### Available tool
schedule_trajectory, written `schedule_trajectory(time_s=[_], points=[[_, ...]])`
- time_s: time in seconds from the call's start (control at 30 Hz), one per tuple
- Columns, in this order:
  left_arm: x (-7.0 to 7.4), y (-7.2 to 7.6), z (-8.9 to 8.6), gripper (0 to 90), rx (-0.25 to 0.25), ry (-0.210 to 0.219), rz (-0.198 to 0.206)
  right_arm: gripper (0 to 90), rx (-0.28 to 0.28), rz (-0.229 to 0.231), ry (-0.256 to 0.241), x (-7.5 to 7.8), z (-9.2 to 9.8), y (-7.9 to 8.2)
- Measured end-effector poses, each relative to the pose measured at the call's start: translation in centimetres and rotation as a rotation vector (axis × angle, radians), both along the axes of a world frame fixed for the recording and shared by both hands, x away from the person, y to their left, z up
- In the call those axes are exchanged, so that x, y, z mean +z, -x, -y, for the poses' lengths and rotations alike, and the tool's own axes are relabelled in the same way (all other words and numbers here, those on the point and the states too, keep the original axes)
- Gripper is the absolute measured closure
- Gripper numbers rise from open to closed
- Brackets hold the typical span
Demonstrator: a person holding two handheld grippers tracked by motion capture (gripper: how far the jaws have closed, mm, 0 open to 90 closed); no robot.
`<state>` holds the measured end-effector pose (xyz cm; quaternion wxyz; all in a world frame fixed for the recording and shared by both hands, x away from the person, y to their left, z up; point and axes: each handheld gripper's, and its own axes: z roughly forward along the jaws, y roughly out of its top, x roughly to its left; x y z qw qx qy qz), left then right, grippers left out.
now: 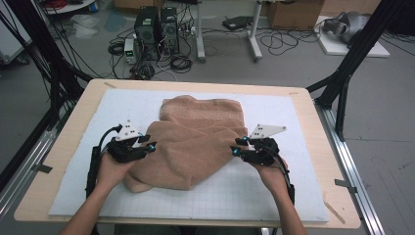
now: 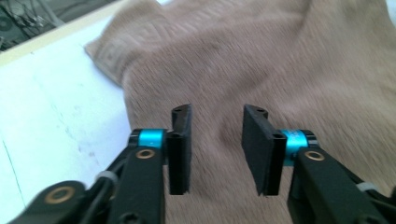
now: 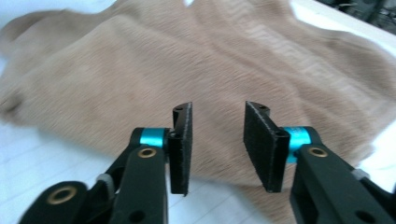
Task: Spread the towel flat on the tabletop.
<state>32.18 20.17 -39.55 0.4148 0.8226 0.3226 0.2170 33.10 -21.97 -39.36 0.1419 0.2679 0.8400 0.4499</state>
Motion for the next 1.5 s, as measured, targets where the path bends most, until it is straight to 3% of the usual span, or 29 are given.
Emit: schedule_trajectory(time_s=[0.2, 0.33, 0.43, 0.6, 0.73, 0.83, 0.9, 1.0, 1.13, 1.27, 1.5], points=[[-1.9, 1.0, -0.8, 57.3, -0.006, -0.037, -0.016, 53.1, 0.052, -0.027, 0.021, -2.3, -0.7, 1.0], [-3.4, 0.7, -1.2, 56.6, -0.005, -0.064, -0.091, 51.6, 0.082, -0.042, 0.051, -3.7, -1.8, 1.1], [-4.2, 0.3, -0.8, 57.8, -0.036, -0.095, -0.161, 51.5, 0.086, -0.055, 0.091, -4.4, -2.8, 0.8], [-4.3, 0.4, -0.6, 67.6, -0.063, -0.090, -0.163, 61.2, 0.062, -0.060, 0.121, -5.1, -3.5, 0.2], [-4.3, 0.6, -0.2, 77.9, -0.074, -0.098, -0.155, 77.7, 0.042, -0.045, 0.137, -5.2, -3.6, 0.0], [-4.2, 0.7, -0.1, 83.1, -0.084, -0.101, -0.157, 83.3, 0.038, -0.078, 0.097, -5.3, -3.2, -0.4], [-4.1, 0.9, 0.1, 84.7, -0.085, -0.117, -0.142, 84.5, 0.040, -0.094, 0.073, -5.3, -2.9, -0.6], [-3.7, 1.4, 0.2, 85.3, -0.094, -0.105, -0.123, 85.0, 0.051, -0.076, 0.065, -4.8, -2.8, -0.3], [-2.3, 2.5, 0.4, 85.6, -0.108, -0.036, -0.067, 85.1, 0.073, -0.048, 0.039, -3.4, -2.1, 0.6], [-0.8, 3.8, 0.9, 85.6, -0.140, 0.009, -0.040, 85.0, 0.075, -0.028, -0.011, -1.8, -0.6, 2.0], [1.1, 6.0, 2.4, 85.6, -0.208, 0.040, 0.007, 85.1, 0.079, 0.031, -0.015, 0.9, 1.3, 4.7]])
